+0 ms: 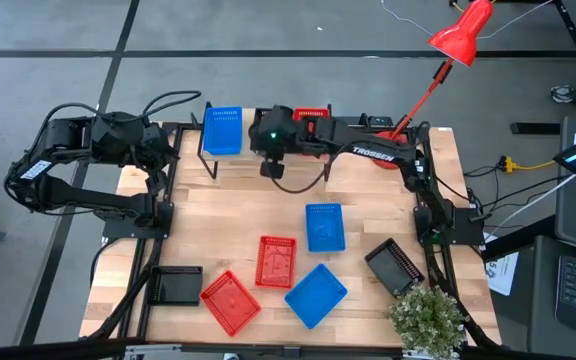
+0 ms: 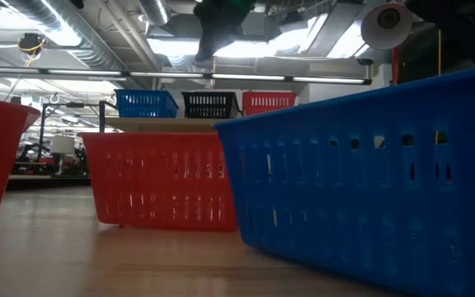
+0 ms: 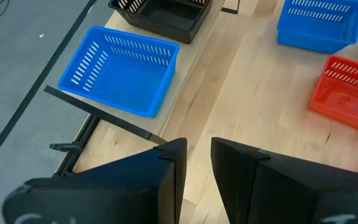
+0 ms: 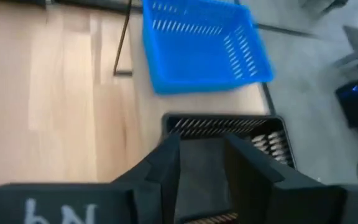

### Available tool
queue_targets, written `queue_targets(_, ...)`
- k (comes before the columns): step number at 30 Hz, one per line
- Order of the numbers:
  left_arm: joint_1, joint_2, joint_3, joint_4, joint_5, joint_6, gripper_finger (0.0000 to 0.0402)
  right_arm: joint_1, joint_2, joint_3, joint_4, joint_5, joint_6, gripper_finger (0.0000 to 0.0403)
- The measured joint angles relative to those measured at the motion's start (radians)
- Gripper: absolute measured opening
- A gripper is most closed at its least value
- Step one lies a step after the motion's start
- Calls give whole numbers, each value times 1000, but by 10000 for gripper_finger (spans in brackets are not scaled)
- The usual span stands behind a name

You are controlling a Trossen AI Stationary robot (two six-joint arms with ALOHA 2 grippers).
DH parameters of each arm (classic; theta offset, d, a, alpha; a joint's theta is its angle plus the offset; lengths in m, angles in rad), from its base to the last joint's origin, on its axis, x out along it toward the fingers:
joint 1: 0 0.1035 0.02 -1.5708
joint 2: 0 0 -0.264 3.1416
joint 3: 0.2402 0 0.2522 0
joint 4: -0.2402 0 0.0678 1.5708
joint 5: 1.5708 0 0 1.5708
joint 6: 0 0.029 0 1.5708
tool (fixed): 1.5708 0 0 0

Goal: Stack baskets on shelf by color
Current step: Put the top black bin on the shelf

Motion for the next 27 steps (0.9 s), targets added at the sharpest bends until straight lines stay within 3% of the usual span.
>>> queue_targets(14, 0, 0, 0, 1, 0, 0, 66, -196, 95, -27, 176, -200, -4, 118)
queue_targets(27, 0, 0, 0, 1, -2, 0, 66, -207, 141, -28, 246, -204, -48, 118)
